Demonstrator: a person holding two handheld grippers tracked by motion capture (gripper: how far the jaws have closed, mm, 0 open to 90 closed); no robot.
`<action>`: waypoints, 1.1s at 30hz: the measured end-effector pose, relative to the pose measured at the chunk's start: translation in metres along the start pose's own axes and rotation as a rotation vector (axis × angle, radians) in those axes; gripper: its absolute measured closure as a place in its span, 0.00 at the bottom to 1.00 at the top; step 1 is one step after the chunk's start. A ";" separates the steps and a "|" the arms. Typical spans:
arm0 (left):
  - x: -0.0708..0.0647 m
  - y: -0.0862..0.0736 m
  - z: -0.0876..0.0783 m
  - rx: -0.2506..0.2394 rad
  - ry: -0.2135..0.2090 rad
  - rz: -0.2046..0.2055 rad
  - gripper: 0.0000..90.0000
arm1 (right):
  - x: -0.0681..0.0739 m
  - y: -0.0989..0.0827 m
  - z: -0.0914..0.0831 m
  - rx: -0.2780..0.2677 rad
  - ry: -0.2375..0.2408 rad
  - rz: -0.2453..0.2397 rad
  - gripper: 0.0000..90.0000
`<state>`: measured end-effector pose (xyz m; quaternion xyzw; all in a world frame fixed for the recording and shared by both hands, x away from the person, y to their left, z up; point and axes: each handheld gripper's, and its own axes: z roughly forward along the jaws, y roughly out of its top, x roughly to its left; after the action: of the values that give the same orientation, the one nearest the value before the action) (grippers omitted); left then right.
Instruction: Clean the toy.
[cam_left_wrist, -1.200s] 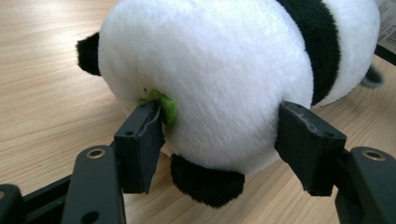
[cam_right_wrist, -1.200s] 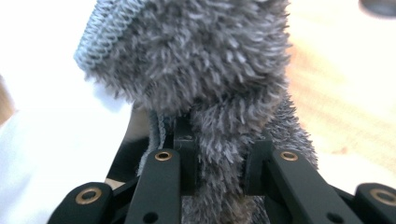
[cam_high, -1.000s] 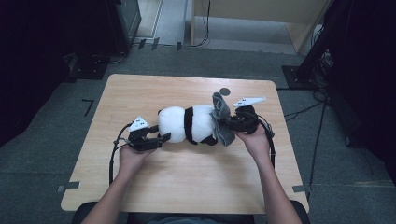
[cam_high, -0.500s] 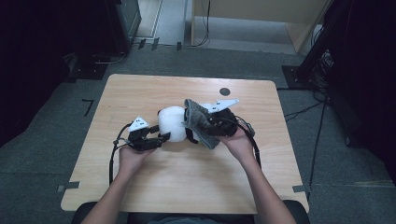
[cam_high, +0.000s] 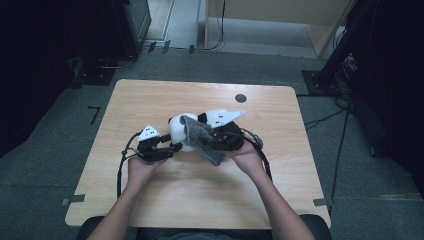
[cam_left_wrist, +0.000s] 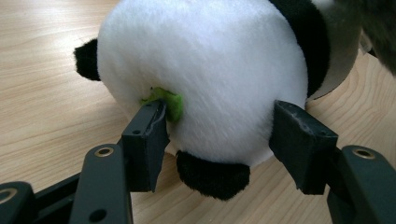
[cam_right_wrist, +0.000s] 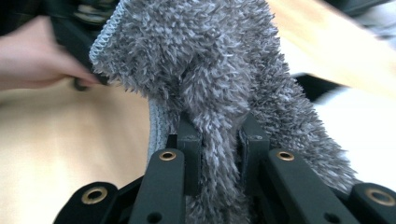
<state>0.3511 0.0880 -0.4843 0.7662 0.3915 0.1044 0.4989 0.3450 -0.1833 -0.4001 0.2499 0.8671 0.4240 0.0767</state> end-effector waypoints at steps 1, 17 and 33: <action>0.000 0.000 0.000 0.001 0.001 -0.002 0.41 | 0.002 0.001 0.004 0.009 0.027 0.001 0.84; 0.002 0.004 0.002 0.028 0.001 0.007 0.36 | 0.005 -0.010 0.010 0.102 0.041 0.036 0.83; 0.004 0.006 0.002 0.040 -0.014 0.008 0.35 | -0.011 -0.047 -0.047 0.116 -0.058 0.099 0.83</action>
<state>0.3572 0.0882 -0.4813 0.7781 0.3870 0.0930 0.4859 0.3208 -0.2464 -0.4078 0.3087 0.8742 0.3689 0.0660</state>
